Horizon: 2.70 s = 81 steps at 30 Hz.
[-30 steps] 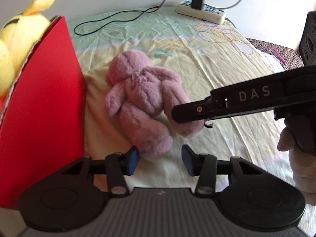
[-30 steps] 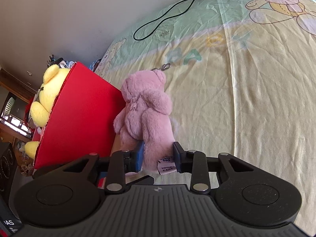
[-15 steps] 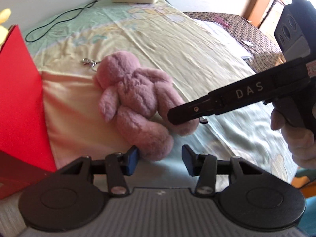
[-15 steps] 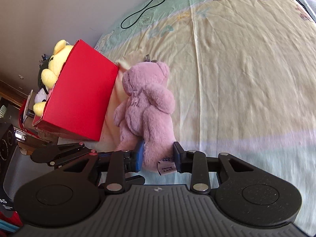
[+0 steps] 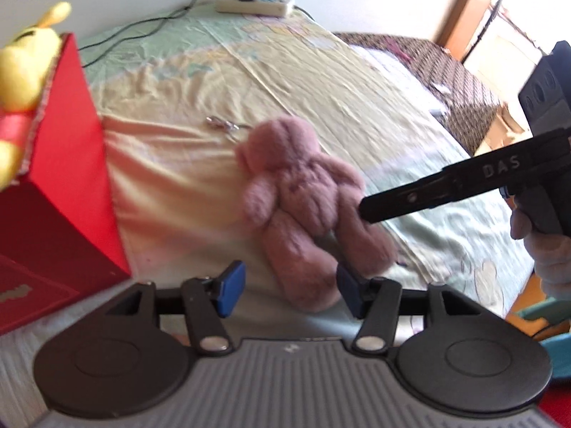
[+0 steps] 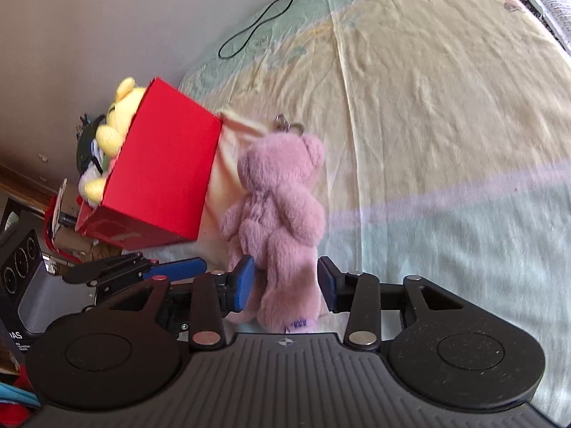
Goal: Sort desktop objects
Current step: 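Close the right gripper on the pink teddy bear's body, then lift the pink teddy bear with the right gripper over the box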
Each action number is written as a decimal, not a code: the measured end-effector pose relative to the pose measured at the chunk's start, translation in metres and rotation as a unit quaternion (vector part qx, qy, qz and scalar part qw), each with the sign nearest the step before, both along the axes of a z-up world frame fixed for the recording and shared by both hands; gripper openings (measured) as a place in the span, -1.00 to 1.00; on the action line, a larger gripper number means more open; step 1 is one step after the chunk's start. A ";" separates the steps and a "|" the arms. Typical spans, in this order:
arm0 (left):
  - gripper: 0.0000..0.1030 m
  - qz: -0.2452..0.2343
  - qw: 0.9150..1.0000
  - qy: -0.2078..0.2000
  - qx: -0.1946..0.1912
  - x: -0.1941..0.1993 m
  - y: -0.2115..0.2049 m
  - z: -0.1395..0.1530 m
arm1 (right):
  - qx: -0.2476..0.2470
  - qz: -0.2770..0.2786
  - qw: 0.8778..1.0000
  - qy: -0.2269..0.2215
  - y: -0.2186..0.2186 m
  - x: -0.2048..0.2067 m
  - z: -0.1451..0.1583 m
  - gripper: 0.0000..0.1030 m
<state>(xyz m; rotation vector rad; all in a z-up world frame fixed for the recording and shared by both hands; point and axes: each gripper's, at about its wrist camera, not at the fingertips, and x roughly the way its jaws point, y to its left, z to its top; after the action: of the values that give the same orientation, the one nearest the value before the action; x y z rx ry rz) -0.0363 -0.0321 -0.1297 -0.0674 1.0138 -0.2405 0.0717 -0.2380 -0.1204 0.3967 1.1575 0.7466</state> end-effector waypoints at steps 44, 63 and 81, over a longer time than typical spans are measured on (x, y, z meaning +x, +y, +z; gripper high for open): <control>0.28 -0.063 0.996 -0.049 -0.034 0.005 -0.016 0.028 | 0.035 -0.109 0.993 -0.013 0.023 -0.046 0.019 -0.10; 0.29 -0.068 0.977 -0.192 -0.068 -0.043 0.117 0.134 | 0.135 -0.172 0.963 -0.161 0.133 -0.096 0.110 -0.12; 0.31 0.055 0.963 -0.252 -0.076 -0.052 0.234 0.163 | 0.163 -0.070 0.959 -0.220 0.249 -0.059 0.143 -0.12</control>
<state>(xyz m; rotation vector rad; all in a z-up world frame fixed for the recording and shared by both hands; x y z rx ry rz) -0.0880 0.2024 0.0331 -0.1907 0.4816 -0.2191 0.0123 0.0109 0.0225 0.5480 0.5818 0.8515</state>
